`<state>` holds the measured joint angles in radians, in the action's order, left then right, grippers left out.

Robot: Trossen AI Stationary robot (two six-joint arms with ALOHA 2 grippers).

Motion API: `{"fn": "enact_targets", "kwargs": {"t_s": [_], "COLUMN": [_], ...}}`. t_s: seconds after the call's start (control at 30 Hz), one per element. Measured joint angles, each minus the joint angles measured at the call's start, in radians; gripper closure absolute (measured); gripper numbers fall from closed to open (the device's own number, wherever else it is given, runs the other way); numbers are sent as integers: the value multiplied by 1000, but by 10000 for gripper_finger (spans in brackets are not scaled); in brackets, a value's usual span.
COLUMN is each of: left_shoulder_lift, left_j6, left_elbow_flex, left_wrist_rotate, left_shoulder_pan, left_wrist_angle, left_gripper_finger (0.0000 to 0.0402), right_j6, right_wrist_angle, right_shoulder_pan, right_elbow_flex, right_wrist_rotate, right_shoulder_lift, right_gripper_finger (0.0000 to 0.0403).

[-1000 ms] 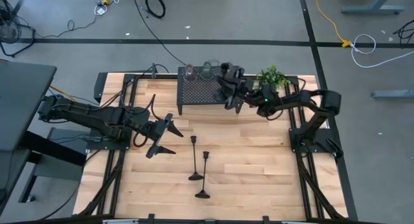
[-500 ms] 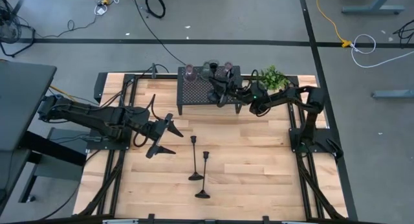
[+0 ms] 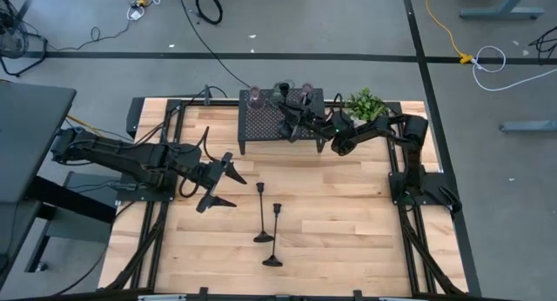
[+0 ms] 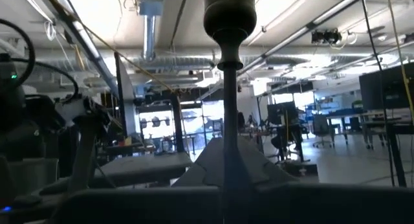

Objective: Pick & Place candle stick holders
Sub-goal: Put the top right black candle holder on the shelf

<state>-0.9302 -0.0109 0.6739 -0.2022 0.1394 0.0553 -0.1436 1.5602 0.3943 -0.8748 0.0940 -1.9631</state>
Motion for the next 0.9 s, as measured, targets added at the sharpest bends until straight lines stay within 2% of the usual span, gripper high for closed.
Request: {"fn": "enact_targets", "kwargs": {"t_s": [0.17,0.43,0.9], "left_shoulder_lift": [0,0,0], "left_j6": [-3,-3,-2], "left_elbow_flex": [0,0,0], "left_wrist_rotate": [0,-1,-1], "left_shoulder_pan": [0,0,0], "left_wrist_angle": [1,2,2], "left_gripper_finger": [51,51,51], "right_j6": [-6,-12,-8], "right_wrist_angle": [-20,-80,-87], "right_shoulder_pan": [4,16,15], "right_elbow_flex": [-59,-63,-63], "right_wrist_rotate": [15,28,27], "right_shoulder_lift": [-45,-47,-47], "right_gripper_finger": [401,400,347]}}
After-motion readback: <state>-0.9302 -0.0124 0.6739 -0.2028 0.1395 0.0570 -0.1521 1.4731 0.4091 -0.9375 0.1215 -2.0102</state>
